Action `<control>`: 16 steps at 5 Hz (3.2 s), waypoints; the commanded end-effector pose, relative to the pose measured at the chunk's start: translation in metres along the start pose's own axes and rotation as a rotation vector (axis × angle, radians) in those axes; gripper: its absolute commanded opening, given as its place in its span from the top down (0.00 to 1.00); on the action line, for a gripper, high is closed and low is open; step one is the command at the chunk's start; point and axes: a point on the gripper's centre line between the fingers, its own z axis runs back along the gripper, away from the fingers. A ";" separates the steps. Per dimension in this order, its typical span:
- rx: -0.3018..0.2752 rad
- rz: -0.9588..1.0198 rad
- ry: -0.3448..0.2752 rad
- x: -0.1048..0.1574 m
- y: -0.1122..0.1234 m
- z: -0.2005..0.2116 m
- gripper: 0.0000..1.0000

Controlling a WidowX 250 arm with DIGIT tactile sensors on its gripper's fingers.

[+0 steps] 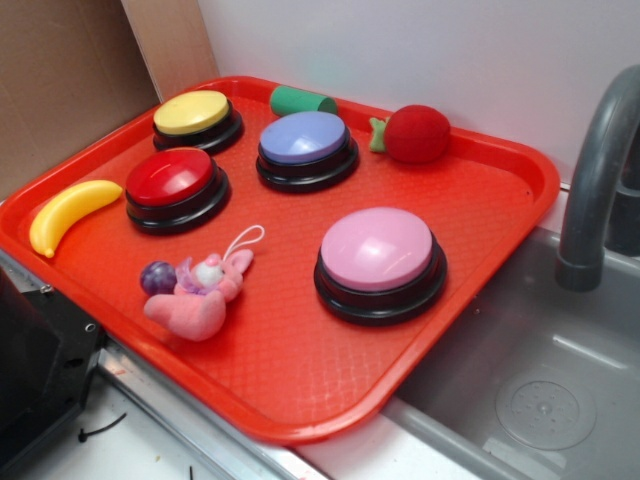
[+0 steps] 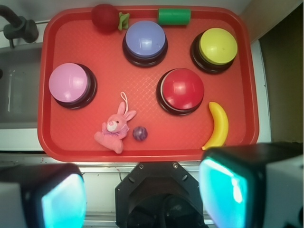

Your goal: Push the pink button.

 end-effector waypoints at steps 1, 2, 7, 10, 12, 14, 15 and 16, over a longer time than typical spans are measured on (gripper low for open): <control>0.000 0.000 0.000 0.000 0.000 0.000 0.00; -0.033 -0.245 0.061 0.044 -0.050 -0.046 0.00; -0.023 -0.937 0.060 0.075 -0.130 -0.179 0.00; -0.057 -0.949 0.085 0.069 -0.137 -0.198 0.00; -0.010 -0.895 0.089 0.079 -0.134 -0.158 0.00; -0.028 -0.874 0.042 0.081 -0.129 -0.130 0.00; -0.010 -0.854 0.013 0.078 -0.124 -0.115 0.00; 0.002 -0.815 -0.004 0.075 -0.117 -0.102 0.00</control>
